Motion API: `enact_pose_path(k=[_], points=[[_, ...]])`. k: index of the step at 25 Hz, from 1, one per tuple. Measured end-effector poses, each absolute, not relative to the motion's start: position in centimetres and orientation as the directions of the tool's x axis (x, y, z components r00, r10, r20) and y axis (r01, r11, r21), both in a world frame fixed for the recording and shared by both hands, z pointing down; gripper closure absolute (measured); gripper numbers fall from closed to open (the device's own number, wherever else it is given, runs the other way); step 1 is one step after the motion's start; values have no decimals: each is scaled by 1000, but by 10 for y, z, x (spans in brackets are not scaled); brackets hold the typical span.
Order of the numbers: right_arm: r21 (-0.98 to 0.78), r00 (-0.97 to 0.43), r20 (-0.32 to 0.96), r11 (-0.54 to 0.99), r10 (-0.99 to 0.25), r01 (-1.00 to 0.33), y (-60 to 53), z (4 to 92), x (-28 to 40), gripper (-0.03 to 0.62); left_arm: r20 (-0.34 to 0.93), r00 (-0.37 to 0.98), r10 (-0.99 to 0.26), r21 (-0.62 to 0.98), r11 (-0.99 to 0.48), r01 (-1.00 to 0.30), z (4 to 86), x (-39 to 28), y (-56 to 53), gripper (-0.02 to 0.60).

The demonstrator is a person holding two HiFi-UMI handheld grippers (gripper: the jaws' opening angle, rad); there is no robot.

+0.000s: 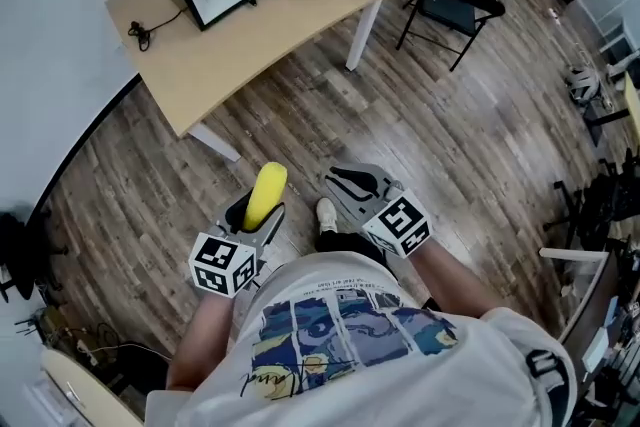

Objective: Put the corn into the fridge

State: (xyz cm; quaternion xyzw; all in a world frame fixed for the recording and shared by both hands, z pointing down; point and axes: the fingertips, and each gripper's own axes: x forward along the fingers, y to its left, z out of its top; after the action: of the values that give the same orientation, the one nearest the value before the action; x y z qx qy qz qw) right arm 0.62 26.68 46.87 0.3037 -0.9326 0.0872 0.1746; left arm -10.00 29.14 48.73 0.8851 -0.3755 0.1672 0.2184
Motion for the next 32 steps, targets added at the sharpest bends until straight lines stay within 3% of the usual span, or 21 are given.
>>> enact_pose_path(k=[12, 32], points=[[-106, -774, 369, 804, -515, -585, 151, 482, 78, 551, 463, 599, -654, 209, -576, -790, 462, -54, 146, 330], [-39, -703, 386, 751, -597, -659, -36, 455, 28, 559, 389, 599, -699, 155, -592, -791, 421, -117, -141, 331]])
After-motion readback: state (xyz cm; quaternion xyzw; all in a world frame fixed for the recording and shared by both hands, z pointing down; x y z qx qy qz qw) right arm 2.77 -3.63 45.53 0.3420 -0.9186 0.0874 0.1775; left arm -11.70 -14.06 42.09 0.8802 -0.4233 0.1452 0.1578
